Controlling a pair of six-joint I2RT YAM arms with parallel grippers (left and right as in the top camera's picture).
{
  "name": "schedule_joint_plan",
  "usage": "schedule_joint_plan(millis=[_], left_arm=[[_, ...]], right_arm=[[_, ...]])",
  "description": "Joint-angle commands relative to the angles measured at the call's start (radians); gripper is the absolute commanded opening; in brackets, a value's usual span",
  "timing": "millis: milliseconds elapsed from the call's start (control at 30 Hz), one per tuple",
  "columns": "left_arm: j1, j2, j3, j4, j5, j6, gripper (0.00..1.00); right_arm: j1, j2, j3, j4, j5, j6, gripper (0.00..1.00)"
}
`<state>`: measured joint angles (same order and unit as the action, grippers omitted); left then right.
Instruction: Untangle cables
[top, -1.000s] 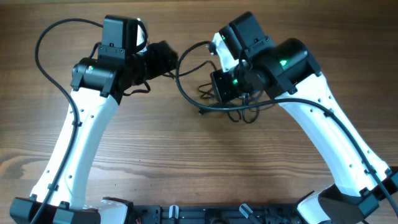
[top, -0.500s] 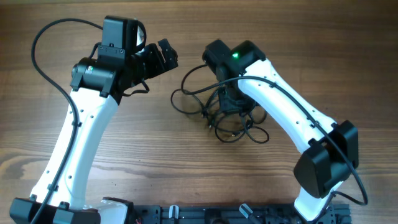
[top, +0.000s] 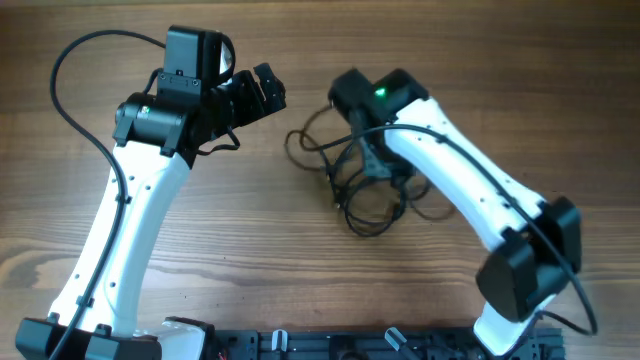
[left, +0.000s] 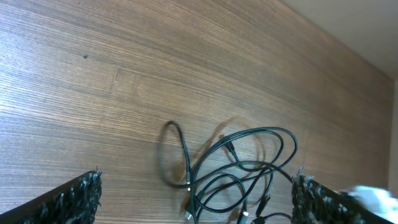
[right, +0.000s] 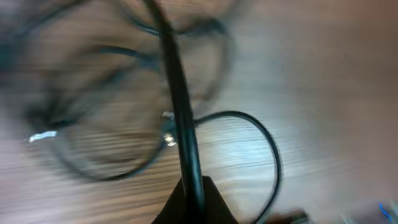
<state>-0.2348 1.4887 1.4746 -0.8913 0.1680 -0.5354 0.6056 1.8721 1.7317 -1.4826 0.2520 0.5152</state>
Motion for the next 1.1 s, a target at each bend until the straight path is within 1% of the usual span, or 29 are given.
schedule_joint_plan(millis=[0,33,100,167,200,300,367,500,600,700,767,900,967,1067], left_arm=[[-0.003,-0.019,0.016,-0.002,-0.014,0.008,1.0],[-0.003,-0.019,0.016,-0.002,-0.014,0.008,0.99],[-0.003,-0.019,0.016,-0.002,-0.014,0.008,1.0],[-0.003,-0.019,0.016,-0.002,-0.014,0.008,1.0],[-0.003,-0.019,0.016,-0.002,-0.014,0.008,1.0],[-0.003,-0.019,0.016,-0.005,-0.032,0.008,1.0],[-0.004,-0.019,0.016,-0.005,-0.032,0.008,1.0],[-0.003,-0.019,0.016,-0.005,-0.032,0.01,1.0],[-0.003,-0.019,0.016,-0.005,-0.032,0.089,1.0],[-0.003,-0.019,0.016,-0.004,-0.032,0.106,1.0],[-0.003,-0.019,0.016,-0.001,-0.031,0.078,1.0],[-0.004,-0.019,0.016,-0.013,-0.031,0.076,1.0],[-0.004,-0.019,0.016,-0.019,-0.031,0.076,1.0],[-0.004,-0.019,0.016,-0.043,-0.031,0.076,1.0]], right_arm=[[0.003,-0.143,0.248,0.032,-0.206,-0.237,0.04],[0.002,-0.167,0.394,0.048,-0.196,-0.262,0.04],[-0.011,-0.183,0.529,0.088,-0.129,-0.261,0.04],[-0.057,-0.188,0.628,0.174,-0.037,-0.262,0.04],[-0.085,-0.188,0.642,0.21,-0.041,-0.274,0.04],[-0.243,-0.173,0.643,0.338,-0.042,-0.277,0.04],[-0.342,-0.146,0.643,0.383,-0.043,-0.28,0.04],[-0.516,-0.083,0.643,0.397,-0.043,-0.299,0.04],[-0.643,-0.036,0.643,0.394,-0.073,-0.305,0.04],[-0.762,0.012,0.643,0.393,-0.103,-0.302,0.04],[-0.859,0.061,0.643,0.406,-0.107,-0.232,0.04],[-1.028,0.192,0.643,0.441,-0.153,-0.204,0.04],[-1.069,0.239,0.643,0.446,-0.154,-0.182,0.04],[-1.136,0.321,0.643,0.467,-0.157,-0.079,0.04]])
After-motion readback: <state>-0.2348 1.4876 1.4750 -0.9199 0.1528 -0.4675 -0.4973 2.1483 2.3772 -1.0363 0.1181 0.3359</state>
